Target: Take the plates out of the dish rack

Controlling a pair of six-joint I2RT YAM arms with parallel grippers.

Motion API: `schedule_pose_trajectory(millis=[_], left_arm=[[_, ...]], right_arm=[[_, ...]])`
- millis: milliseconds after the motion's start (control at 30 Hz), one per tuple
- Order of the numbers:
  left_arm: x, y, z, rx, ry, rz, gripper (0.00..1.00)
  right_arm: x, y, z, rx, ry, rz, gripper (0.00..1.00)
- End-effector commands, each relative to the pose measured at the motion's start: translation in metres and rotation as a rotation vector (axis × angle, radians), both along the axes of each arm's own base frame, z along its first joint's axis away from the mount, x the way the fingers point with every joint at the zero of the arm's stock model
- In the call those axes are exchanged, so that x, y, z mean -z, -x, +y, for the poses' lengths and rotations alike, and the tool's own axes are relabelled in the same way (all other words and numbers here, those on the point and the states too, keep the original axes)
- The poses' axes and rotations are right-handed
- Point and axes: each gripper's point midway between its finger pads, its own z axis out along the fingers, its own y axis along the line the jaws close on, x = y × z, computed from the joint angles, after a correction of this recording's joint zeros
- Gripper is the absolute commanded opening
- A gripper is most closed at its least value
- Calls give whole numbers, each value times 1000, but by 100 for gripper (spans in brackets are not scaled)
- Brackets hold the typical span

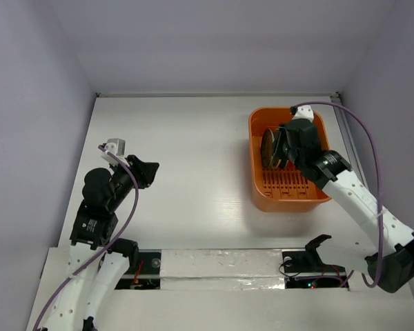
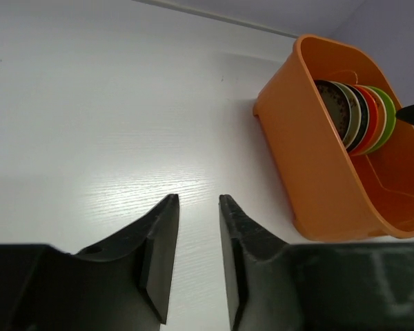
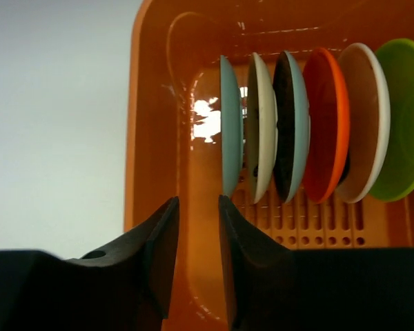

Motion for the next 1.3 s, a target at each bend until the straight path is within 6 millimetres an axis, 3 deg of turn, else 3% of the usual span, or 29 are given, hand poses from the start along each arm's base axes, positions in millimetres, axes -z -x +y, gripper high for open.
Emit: schedule_pose_trajectory(millis=[0, 333, 633, 900, 1067, 1267], left_arm=[[-13, -3, -1, -3, 21, -61, 27], [-15, -1, 0, -8, 27, -76, 36], [-17, 0, -1, -3, 31, -84, 37], [-17, 1, 0, -5, 33, -85, 38], [-18, 1, -1, -4, 33, -88, 38], [-19, 2, -1, 0, 35, -94, 38]], right_arm=[[-15, -12, -6, 45, 51, -36, 37], [11, -43, -2, 101, 145, 42, 38], [32, -66, -8, 182, 258, 88, 34], [64, -77, -13, 223, 351, 145, 30], [57, -81, -15, 233, 366, 128, 16], [27, -80, -12, 223, 378, 72, 5]])
